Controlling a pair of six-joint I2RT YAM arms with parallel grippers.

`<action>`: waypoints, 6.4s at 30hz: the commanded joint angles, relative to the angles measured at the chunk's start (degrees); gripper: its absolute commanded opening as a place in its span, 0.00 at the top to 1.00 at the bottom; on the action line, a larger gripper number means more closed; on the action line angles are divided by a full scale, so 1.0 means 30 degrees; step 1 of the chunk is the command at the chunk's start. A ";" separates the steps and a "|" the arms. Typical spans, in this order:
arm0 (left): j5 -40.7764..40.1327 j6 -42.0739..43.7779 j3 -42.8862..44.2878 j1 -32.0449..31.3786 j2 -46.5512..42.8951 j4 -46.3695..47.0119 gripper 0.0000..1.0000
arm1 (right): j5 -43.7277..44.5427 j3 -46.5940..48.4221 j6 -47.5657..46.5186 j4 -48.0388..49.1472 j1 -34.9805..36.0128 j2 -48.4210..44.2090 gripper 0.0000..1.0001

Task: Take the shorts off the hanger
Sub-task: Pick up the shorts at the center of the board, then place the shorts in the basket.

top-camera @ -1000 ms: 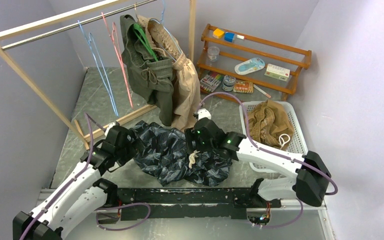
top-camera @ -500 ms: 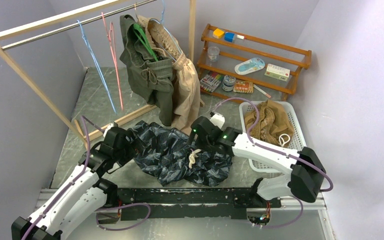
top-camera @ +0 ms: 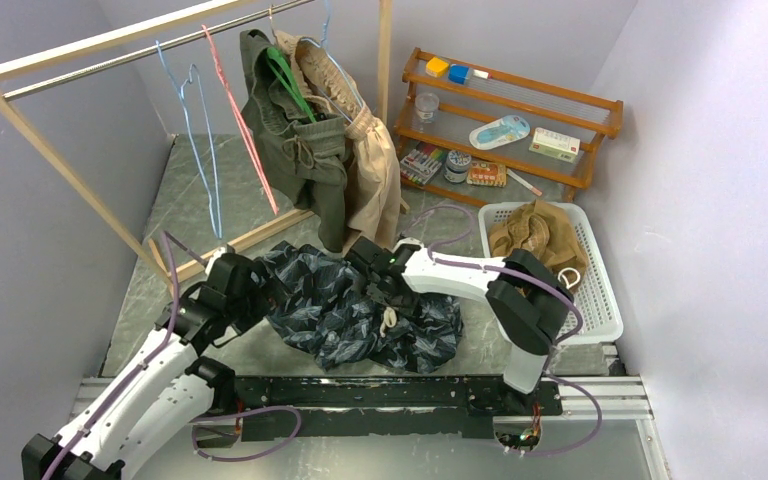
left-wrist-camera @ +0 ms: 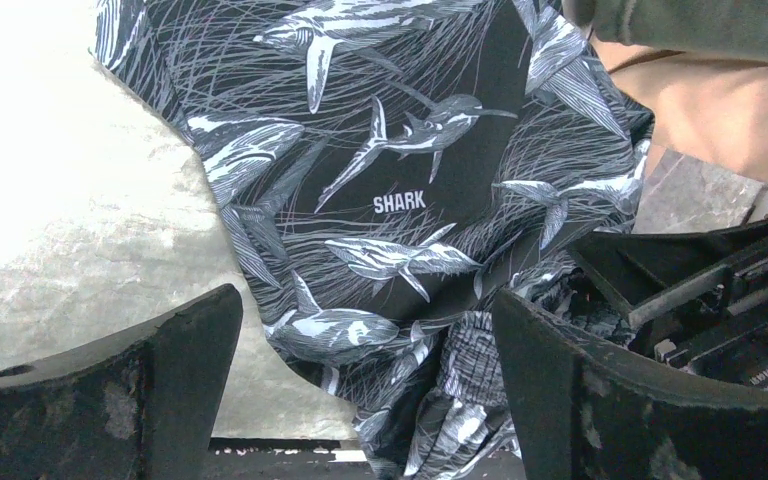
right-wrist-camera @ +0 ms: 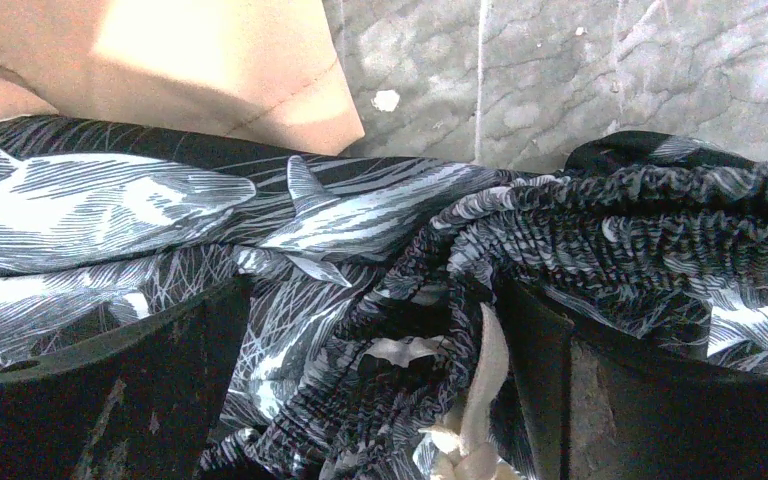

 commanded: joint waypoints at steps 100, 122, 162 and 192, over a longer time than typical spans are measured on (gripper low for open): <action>-0.1120 0.0436 0.1101 0.0128 -0.1450 -0.0722 0.02 | 1.3603 0.1004 -0.7679 -0.5134 0.1545 -1.4390 1.00; -0.1008 0.0139 0.1071 0.0130 -0.1897 -0.0901 0.01 | 1.6160 0.6211 -1.7805 -0.2210 -0.9284 -1.2958 0.99; -0.0517 0.0150 0.0569 0.0144 -0.2006 -0.0399 0.02 | 0.2959 0.0999 -1.7307 0.1450 -1.8882 -0.5708 0.98; -0.0296 0.0139 0.0539 0.0129 -0.1925 -0.0371 0.02 | 0.1165 0.0455 -1.7724 0.0582 -1.8889 -0.7714 0.31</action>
